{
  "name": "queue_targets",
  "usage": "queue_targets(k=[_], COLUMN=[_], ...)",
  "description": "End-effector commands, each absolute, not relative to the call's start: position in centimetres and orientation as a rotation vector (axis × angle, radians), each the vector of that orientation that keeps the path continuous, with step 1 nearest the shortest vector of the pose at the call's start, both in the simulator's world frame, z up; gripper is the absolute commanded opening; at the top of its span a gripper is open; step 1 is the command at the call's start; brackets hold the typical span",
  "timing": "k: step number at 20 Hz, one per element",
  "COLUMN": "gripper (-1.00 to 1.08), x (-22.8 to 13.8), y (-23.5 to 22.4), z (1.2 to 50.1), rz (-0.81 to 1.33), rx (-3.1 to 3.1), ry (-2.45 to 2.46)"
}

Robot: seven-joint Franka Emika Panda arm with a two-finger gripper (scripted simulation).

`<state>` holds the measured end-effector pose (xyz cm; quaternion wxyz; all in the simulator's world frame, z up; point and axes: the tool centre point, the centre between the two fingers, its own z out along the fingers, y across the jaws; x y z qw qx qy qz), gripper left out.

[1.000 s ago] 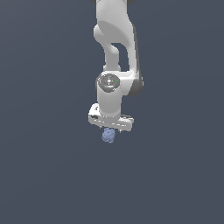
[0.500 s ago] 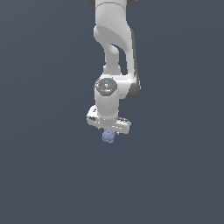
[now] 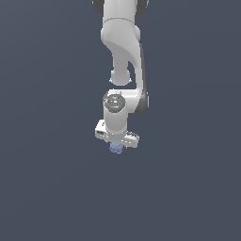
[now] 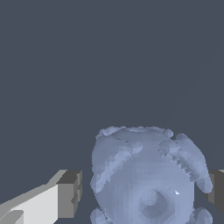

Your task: Pick up the object and move it to a goal position.

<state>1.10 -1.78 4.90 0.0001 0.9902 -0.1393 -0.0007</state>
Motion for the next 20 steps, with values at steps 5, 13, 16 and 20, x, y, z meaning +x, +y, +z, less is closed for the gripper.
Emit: queue_targets(k=[5, 13, 16, 20], gripper=[-1.00, -1.00, -1.00, -1.00], x=[1.24, 1.24, 1.23, 0.92], y=[-1.80, -1.80, -1.77, -1.23], z=[3.95, 3.95, 4.01, 4.45], rz=[0.000, 0.000, 0.000, 0.000], rx=[3.111, 3.111, 3.111, 3.111], ry=[-0.440, -0.440, -0.440, -0.440])
